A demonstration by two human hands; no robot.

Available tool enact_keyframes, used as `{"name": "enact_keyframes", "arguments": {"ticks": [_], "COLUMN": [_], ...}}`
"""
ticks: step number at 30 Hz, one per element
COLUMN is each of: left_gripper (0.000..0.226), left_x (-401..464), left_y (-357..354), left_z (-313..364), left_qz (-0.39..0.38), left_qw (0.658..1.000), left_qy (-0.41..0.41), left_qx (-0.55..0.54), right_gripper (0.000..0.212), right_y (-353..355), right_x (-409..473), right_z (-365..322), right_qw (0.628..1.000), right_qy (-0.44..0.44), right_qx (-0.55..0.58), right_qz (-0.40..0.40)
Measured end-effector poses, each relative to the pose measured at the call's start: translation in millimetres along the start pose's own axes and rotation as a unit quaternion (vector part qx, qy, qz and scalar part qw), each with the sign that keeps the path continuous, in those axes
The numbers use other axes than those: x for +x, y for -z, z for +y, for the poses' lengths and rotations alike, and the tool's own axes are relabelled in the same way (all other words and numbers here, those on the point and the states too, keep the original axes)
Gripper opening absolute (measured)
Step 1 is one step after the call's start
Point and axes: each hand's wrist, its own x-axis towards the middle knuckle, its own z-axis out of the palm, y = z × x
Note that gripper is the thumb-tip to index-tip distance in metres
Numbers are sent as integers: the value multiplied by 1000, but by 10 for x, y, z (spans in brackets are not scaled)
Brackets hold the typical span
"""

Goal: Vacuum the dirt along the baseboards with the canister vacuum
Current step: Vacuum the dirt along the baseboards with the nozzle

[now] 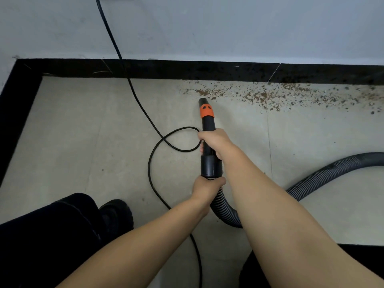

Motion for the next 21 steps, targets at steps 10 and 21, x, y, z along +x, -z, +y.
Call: {"name": "enact_keyframes", "arguments": {"ticks": [10, 21], "left_gripper": [15, 14], "left_x": [73, 95], "left_y": [-247, -52], "left_z": [167, 11], "left_qz": [-81, -41], "left_qw": [989, 998], "left_qy": [-31, -13], "left_qx": [117, 35], "right_gripper": [9, 11], "right_y": [527, 143], "right_x": [63, 80], "right_z": [5, -5], "right_qw": [990, 999], "right_qy": [-22, -12], "right_qx": [97, 20], "right_qz": [95, 31]}}
